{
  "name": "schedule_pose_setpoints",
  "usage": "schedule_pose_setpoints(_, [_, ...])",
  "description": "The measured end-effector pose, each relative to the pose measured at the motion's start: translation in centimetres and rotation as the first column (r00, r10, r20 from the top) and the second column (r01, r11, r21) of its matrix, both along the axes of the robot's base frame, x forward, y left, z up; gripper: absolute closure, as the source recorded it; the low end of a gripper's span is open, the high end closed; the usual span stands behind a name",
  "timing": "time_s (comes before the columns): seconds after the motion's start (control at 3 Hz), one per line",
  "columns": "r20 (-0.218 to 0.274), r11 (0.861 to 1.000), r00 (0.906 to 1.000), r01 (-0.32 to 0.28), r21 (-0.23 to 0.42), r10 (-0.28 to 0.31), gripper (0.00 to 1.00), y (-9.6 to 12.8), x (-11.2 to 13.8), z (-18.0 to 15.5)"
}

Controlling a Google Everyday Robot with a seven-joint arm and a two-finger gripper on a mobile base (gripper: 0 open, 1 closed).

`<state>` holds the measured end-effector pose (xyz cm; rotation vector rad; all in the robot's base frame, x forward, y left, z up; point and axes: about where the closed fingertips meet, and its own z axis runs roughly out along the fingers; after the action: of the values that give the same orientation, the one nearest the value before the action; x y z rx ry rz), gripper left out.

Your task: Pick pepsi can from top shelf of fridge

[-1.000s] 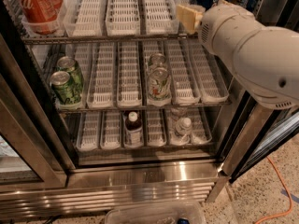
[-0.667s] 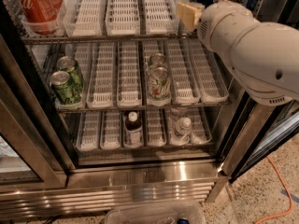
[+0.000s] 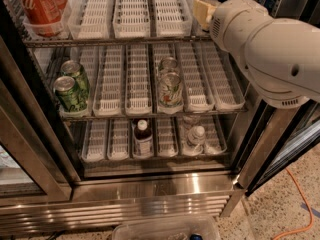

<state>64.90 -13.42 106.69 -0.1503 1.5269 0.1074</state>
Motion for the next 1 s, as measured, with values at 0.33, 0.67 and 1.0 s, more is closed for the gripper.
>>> schedule_pose_setpoints(0.33, [-0.004,1.0,1.0,0.0,0.005,0.0,0.93,0.16,0.16,0.01])
schedule_pose_setpoints(0.67, [-0.006,1.0,1.0,-0.002,0.009,0.002,1.0,0.34,0.13,0.04])
schedule_pose_setpoints(1.0, [-0.003,1.0,1.0,-0.004,0.013,0.004,1.0,0.51,0.01,0.25])
